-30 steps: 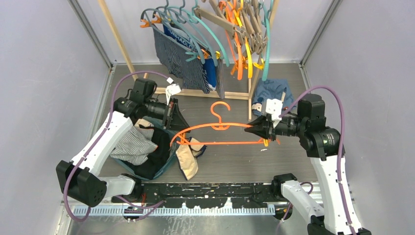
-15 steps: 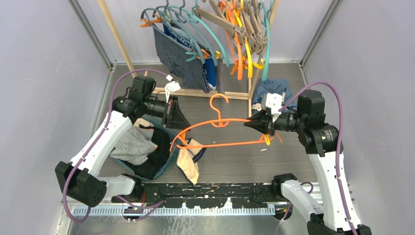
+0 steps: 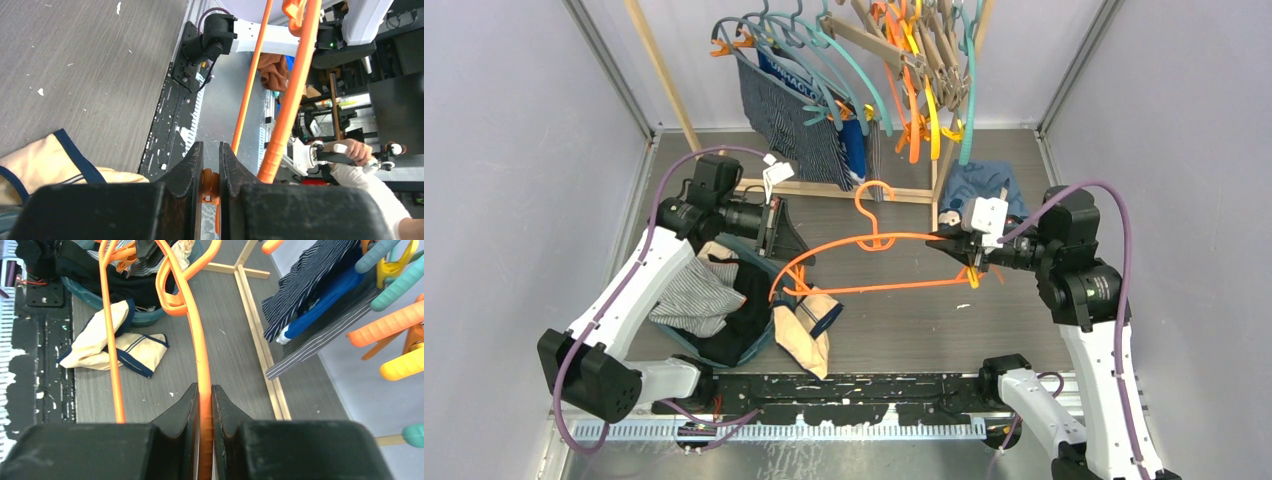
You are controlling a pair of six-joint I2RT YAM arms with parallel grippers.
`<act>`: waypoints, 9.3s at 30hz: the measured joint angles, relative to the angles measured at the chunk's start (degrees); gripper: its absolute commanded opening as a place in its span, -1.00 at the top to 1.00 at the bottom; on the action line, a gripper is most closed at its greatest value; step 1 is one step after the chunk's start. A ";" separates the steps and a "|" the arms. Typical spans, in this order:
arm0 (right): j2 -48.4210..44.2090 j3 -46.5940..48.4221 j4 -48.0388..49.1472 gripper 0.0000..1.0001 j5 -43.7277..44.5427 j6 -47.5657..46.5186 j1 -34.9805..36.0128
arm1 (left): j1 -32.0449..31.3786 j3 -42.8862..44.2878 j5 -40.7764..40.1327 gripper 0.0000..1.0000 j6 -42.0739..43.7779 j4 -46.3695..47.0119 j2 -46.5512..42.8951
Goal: Remove the underwear clipped to the hanger
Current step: Remove the underwear from the hanger, then place the hanger at the clothesline, then pick up the underwear from the center of the board.
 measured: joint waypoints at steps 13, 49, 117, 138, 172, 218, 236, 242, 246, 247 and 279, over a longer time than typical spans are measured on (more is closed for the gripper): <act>-2.49 -0.72 1.40 0.98 0.02 -6.60 -0.46 | 4.24 -3.91 1.49 1.00 -15.76 7.10 0.72; -2.21 -5.84 10.73 0.98 -1.62 -0.76 -2.27 | 5.25 -10.84 2.32 0.37 -30.25 19.15 0.31; 1.42 -10.14 6.58 -0.51 -7.28 1.62 0.55 | -9.11 3.21 -21.94 1.00 20.52 -13.14 -9.18; 0.00 -9.92 8.15 -0.78 1.88 13.66 -0.13 | 1.09 9.11 -54.84 1.00 33.57 -27.47 -20.83; -3.15 -25.57 14.19 -0.80 10.73 14.99 -0.72 | 12.09 49.46 -91.67 0.99 36.35 -17.49 11.30; -3.74 -25.57 13.73 -0.80 8.35 14.95 -0.76 | 19.21 48.83 -76.96 1.00 26.75 2.08 18.32; -2.99 -25.57 13.70 -0.80 8.17 14.88 -0.76 | 20.04 41.03 -74.10 0.07 27.10 7.41 17.84; -2.95 -25.57 13.70 -0.80 8.20 14.88 -0.76 | 20.04 37.51 -73.70 -0.48 27.34 6.78 15.52; -2.95 -25.57 13.70 -0.80 8.20 14.88 -0.76 | 20.04 34.36 -73.70 -0.80 27.78 6.21 11.91; -2.93 -25.57 13.70 -0.80 8.20 14.88 -0.76 | 20.04 33.24 -73.70 -0.86 28.02 5.88 10.60; -0.70 -26.16 13.84 -0.82 8.61 14.75 -0.76 | 11.45 2.47 -51.36 -0.97 34.40 -18.51 -17.35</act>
